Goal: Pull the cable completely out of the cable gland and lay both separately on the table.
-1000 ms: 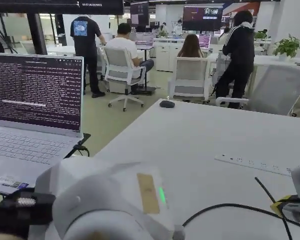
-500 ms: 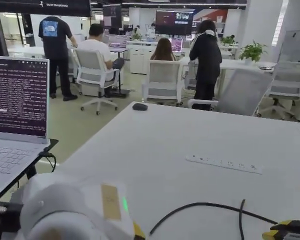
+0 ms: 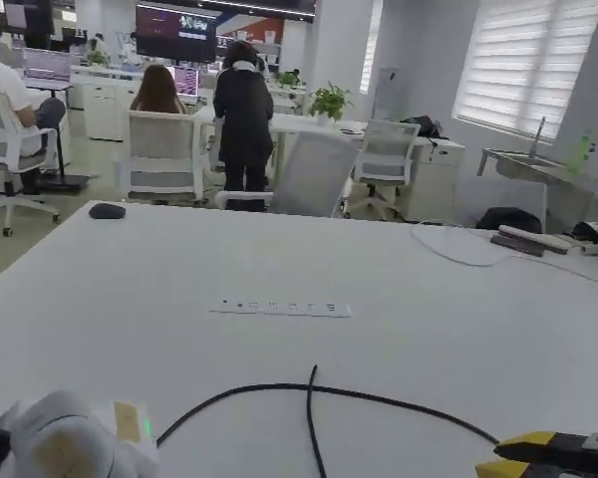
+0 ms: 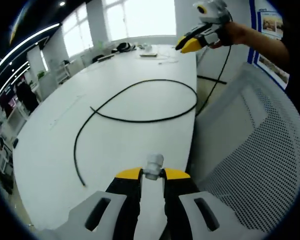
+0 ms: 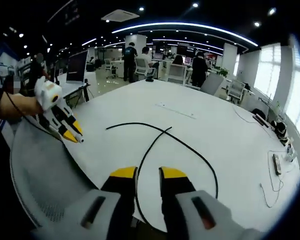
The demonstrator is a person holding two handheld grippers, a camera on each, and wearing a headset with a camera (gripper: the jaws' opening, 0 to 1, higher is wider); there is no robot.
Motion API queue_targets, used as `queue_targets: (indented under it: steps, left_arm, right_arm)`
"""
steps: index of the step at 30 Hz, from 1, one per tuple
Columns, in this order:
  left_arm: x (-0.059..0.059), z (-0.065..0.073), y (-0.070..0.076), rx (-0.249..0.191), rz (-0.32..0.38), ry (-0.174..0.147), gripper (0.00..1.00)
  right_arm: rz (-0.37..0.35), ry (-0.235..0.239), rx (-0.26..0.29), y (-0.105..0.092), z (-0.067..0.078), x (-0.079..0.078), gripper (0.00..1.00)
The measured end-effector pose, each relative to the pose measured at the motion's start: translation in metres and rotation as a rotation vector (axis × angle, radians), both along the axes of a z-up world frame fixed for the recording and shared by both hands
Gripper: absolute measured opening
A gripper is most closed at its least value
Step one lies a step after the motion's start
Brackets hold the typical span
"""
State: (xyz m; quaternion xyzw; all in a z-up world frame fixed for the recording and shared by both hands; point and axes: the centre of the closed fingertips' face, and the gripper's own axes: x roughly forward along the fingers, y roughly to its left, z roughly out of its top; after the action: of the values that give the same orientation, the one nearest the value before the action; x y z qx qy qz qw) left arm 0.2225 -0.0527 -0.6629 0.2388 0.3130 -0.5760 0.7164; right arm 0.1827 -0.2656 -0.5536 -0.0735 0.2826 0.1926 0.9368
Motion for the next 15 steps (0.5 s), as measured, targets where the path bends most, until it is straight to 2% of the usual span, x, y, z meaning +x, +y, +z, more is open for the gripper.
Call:
queue_targets:
  steps: [2, 3, 4, 6, 11, 13, 14, 15]
  left_arm:
    - [0.003, -0.016, -0.005, 0.009, -0.003, 0.047, 0.17]
    - [0.006, -0.023, -0.006, 0.022, -0.005, 0.051, 0.17]
    - [0.010, -0.033, -0.006, 0.049, -0.004, 0.054, 0.17]
    - [0.017, -0.048, -0.005, 0.099, -0.037, 0.036, 0.17]
    - [0.021, -0.069, -0.008, 0.119, -0.060, 0.077, 0.17]
    - [0.023, -0.079, -0.008, 0.134, -0.079, 0.062, 0.17]
    - [0.020, -0.084, -0.006, 0.147, -0.101, 0.067, 0.17]
    - [0.019, -0.088, -0.004, 0.166, -0.133, 0.051, 0.17]
  right_arm:
    - [-0.009, -0.009, -0.007, 0.000, 0.004, -0.011, 0.15]
    - [-0.012, -0.009, -0.011, 0.000, 0.003, -0.014, 0.15]
    - [-0.015, -0.005, -0.013, 0.000, 0.003, -0.018, 0.15]
    - [-0.032, -0.006, -0.019, 0.000, 0.003, -0.024, 0.16]
    - [-0.049, -0.024, -0.011, 0.006, 0.007, -0.033, 0.16]
    - [-0.050, -0.027, -0.008, 0.009, 0.008, -0.035, 0.16]
    - [-0.051, -0.027, -0.007, 0.010, 0.008, -0.036, 0.16]
    - [-0.050, -0.025, -0.007, 0.010, 0.008, -0.037, 0.16]
